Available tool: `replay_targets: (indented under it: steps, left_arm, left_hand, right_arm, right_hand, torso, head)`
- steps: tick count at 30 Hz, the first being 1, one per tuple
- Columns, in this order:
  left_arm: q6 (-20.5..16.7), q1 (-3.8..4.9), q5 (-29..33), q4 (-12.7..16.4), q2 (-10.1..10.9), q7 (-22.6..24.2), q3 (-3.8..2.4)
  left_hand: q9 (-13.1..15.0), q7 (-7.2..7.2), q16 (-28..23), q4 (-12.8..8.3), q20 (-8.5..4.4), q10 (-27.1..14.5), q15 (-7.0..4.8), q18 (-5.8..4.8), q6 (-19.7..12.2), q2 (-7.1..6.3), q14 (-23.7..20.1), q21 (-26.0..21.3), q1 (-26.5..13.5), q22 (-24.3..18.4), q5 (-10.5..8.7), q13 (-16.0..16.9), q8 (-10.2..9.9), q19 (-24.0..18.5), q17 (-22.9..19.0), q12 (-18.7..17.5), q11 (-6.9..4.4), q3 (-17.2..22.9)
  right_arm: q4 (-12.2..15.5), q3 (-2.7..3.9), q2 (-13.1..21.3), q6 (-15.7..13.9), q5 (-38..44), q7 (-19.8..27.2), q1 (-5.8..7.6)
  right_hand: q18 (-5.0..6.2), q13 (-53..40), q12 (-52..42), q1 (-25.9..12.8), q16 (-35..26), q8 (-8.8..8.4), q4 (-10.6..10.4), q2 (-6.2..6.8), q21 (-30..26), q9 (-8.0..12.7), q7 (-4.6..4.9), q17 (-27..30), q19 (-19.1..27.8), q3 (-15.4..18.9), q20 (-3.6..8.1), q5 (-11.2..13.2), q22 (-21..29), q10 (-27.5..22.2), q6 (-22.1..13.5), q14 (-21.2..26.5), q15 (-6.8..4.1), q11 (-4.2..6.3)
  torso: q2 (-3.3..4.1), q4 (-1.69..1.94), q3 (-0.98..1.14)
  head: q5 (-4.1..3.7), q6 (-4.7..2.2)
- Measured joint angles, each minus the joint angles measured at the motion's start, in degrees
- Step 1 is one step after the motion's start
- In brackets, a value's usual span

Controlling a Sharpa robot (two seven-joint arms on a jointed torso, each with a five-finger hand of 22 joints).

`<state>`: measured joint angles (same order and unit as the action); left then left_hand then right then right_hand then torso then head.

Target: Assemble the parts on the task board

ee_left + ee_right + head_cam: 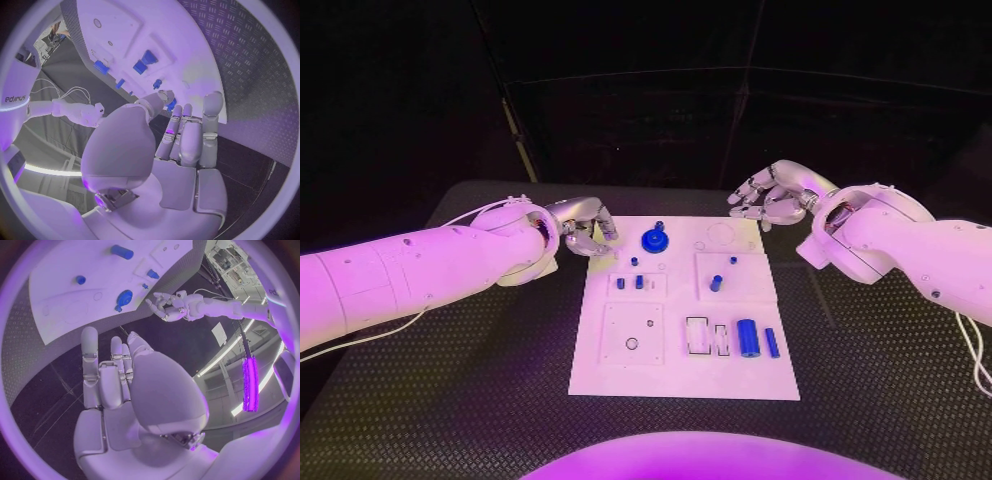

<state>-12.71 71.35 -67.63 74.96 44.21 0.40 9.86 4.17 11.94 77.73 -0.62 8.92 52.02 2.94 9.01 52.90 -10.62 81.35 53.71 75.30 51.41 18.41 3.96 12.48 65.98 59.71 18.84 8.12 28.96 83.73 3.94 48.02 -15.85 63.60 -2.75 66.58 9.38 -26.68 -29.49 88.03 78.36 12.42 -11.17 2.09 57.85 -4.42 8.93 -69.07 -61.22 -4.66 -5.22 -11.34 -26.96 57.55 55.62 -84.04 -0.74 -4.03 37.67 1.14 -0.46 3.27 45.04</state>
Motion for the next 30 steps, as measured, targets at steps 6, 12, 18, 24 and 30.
replay_targets:
  steps: [6,12,18,24,30]
  left_arm:
    - [-1.8,0.7,13.35,1.32,2.62,4.46,-0.08]
    - [-1.0,0.81,30.07,4.0,4.16,11.07,-0.04]
    - [2.68,0.83,44.72,5.8,4.46,16.79,0.0]
    - [5.33,0.83,53.34,7.13,4.7,20.25,0.01]
    - [6.74,0.83,56.95,7.88,4.83,21.81,0.03]
  left_hand:
    - [0.37,-1.48,-2.27,0.06,-1.17,5.25,-1.41,1.19,2.5,0.84,-1.65,-4.07,0.37,-3.74,0.0,1.03,1.51,-2.82,-4.0,3.68,-1.59,1.19]
    - [0.34,-1.6,-8.23,0.76,-1.44,5.75,-1.49,1.22,2.62,2.01,-6.24,-7.1,-0.81,-5.58,-0.44,1.58,1.51,-4.76,-13.64,5.44,-2.09,-1.18]
    - [0.2,-1.6,-15.57,1.22,-1.18,4.88,-1.36,1.22,2.61,3.03,-10.36,-11.07,-1.36,-8.25,-7.84,1.72,1.74,-5.62,-23.52,6.74,-1.88,-5.71]
    - [0.13,-1.38,-17.56,0.92,-1.18,4.48,-1.3,1.22,2.39,3.48,-10.93,-12.16,-0.92,-9.22,-8.01,1.72,1.74,-5.63,-25.91,7.13,-1.87,-6.51]
    - [0.08,-1.61,-18.55,0.85,-1.18,4.27,-1.39,1.21,2.16,4.08,-11.24,-12.94,-0.31,-9.74,-8.0,1.72,1.74,-5.63,-26.93,7.13,-1.67,-6.9]
  right_arm:
    - [1.1,-0.39,1.03,1.42,10.34,-0.41,-1.46]
    - [1.56,-0.46,1.53,1.57,20.27,0.12,-3.7]
    - [2.01,-0.58,1.13,1.05,29.21,0.07,-5.78]
    - [1.85,-0.53,0.2,0.19,35.89,-0.19,-6.57]
    - [0.62,-0.49,-0.83,0.18,38.91,-0.2,-7.25]
  right_hand:
    - [0.9,7.89,8.91,2.62,-0.2,-0.85,1.36,1.53,-0.63,0.29,-0.78,-0.31,0.0,-3.51,0.0,0.84,0.87,2.27,2.08,0.0,0.0,0.03]
    - [0.9,10.98,12.26,2.08,-0.2,-2.0,1.35,2.92,-0.63,0.53,-0.84,-0.76,0.21,-4.77,-0.21,-0.03,0.99,1.83,2.14,0.0,0.0,-0.39]
    - [0.9,13.21,14.21,-0.41,-0.2,-3.48,0.2,5.41,-0.89,0.62,-0.4,-0.45,0.29,-4.42,-0.55,0.85,1.11,1.35,1.29,-0.06,0.58,-0.86]
    - [0.89,15.47,16.19,-1.34,-0.47,-5.19,0.04,6.33,-1.29,0.62,0.19,-0.24,0.29,-3.74,-1.15,1.32,1.46,-1.5,0.01,0.16,1.22,-1.82]
    - [0.89,16.53,16.41,-0.77,-0.47,-5.78,0.47,5.77,-1.51,0.57,0.26,-0.75,0.09,-4.17,-1.34,1.32,1.57,-1.57,-0.06,0.0,1.46,-1.9]
  torso:
    - [0.0,-0.08,0.01]
    - [0.0,-0.11,-0.03]
    - [-0.01,-0.11,-0.02]
    - [-0.03,-0.11,0.01]
    - [0.01,-0.04,0.01]
  head:
    - [-1.53,-0.52]
    - [-2.98,-0.98]
    - [-3.82,-1.23]
    - [-3.95,-1.27]
    - [-4.0,-1.24]
